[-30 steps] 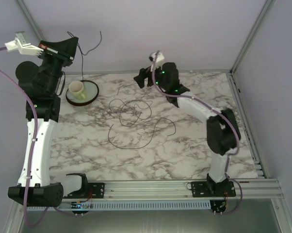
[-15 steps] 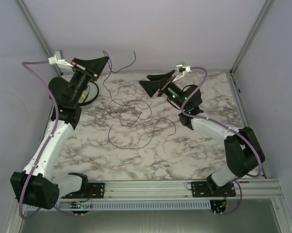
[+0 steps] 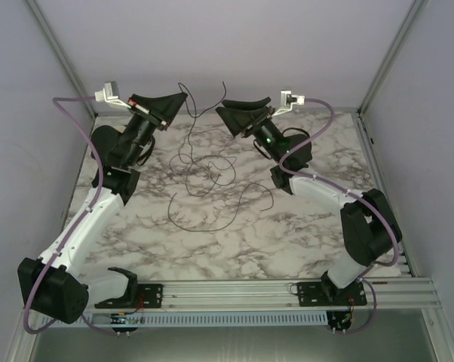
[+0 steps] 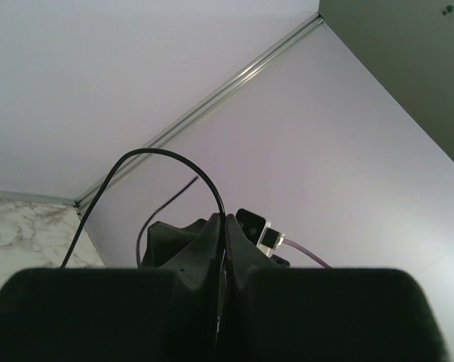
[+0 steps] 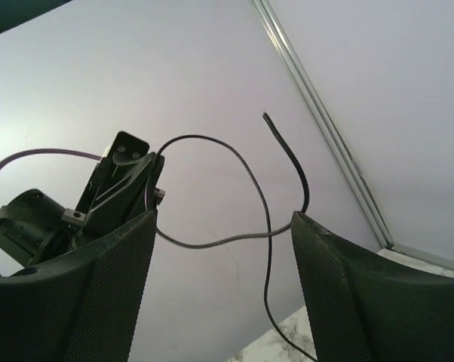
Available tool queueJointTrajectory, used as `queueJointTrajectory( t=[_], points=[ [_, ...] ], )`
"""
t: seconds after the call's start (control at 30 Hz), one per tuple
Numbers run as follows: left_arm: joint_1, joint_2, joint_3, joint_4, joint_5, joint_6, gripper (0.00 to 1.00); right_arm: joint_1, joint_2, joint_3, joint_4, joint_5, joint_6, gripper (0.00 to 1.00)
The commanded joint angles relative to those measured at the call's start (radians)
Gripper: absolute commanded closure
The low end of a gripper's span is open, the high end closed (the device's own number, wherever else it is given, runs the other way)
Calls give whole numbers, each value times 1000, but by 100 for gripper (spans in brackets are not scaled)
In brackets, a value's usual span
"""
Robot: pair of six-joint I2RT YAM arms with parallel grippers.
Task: Zip-tie the wires
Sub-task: Place the cable at the center of the board.
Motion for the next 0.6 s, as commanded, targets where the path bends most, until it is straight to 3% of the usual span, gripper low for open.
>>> queueJointTrajectory(
  t=[0.0,0.07,0.1,0.23,0.57],
  points=[
    [-18,4,18,78,-7,10,100,3,30,70,54,28,26,35],
    [-23,4,15,76,-7,10,100,2,46,92,55,24,24,43],
    [-29,3,7,82,-3,10,100,1,64,123,36,21,23,53],
    [-30,-9,-5,86,-10,14,100,-2,80,134,24,23,14,66],
    [-30,-13,19,31,-43,73,100,-14,-32,-15,-21,-4,23,59]
  ],
)
